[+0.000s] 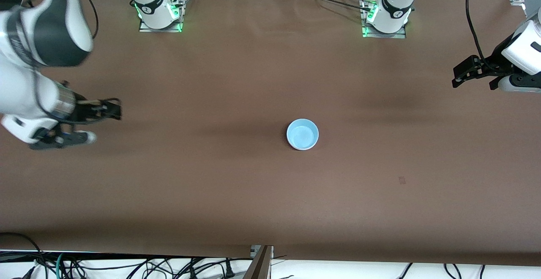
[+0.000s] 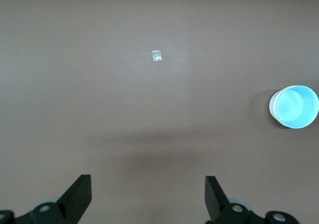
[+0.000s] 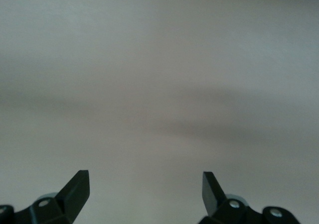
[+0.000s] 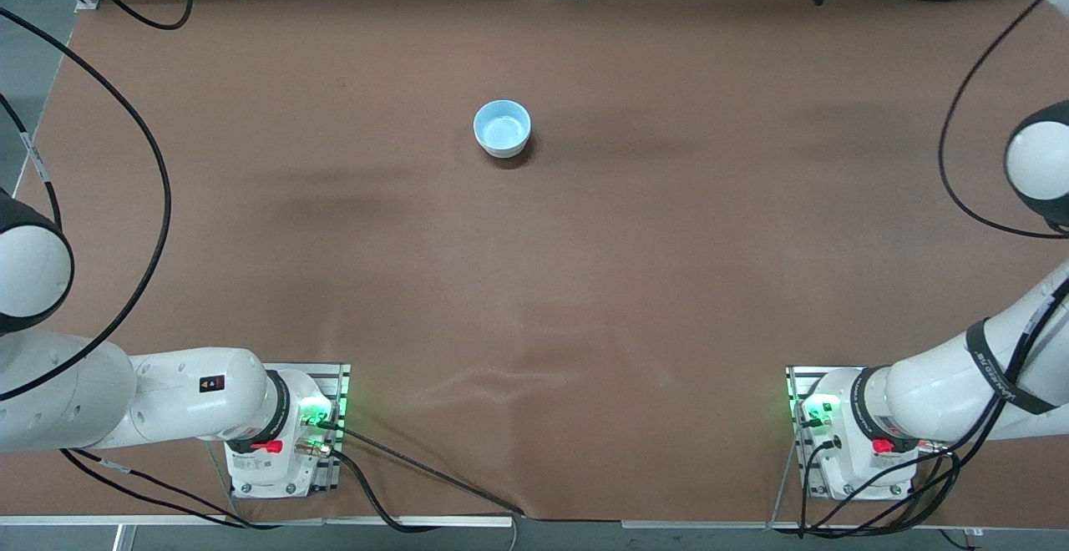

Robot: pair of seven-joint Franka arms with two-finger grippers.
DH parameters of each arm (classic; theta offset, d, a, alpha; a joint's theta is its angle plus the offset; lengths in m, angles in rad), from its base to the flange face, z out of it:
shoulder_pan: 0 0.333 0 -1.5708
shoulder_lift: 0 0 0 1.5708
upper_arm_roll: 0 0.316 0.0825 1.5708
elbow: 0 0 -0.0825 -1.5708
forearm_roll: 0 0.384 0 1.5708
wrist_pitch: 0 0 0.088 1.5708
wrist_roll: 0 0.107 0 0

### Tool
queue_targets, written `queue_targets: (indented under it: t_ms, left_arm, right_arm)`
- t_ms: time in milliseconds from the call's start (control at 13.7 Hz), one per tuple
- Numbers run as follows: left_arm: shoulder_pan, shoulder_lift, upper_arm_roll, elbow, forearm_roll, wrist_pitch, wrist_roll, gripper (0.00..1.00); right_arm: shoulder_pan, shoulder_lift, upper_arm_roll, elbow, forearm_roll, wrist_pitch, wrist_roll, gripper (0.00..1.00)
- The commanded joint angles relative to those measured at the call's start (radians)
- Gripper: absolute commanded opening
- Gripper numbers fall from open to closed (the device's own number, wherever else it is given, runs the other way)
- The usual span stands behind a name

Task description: Stack pink and blue bowls on white bowl

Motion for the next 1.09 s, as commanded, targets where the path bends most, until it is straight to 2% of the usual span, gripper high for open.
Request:
queue_targets:
  t_ms: [0, 219, 583, 1021]
  left_arm:
    - [0.004, 0.003, -0.004, 0.023, -0.007, -0.023, 0.001, 1.0]
    - [0.007, 0.003, -0.003, 0.023, -0.007, -0.023, 0.002, 1.0]
    - [0.009, 0.003, -0.001, 0.023, -0.007, -0.023, 0.002, 1.0]
    - [0.009, 0.003, 0.0, 0.023, -0.008, -0.023, 0.002, 1.0]
  right_arm:
    - [-0.024, -0.107, 0.019, -0.101, -0.008, 0.002, 0.001, 1.0]
    - [-0.056, -0.152, 0.019, -0.092, -0.008, -0.101, -0.008, 1.0]
    - [-0.068, -0.202, -0.003, -0.085, -0.057, -0.084, -0.004, 1.0]
    - [-0.073, -0.228, -0.002, -0.087, -0.045, -0.114, -0.056, 1.0]
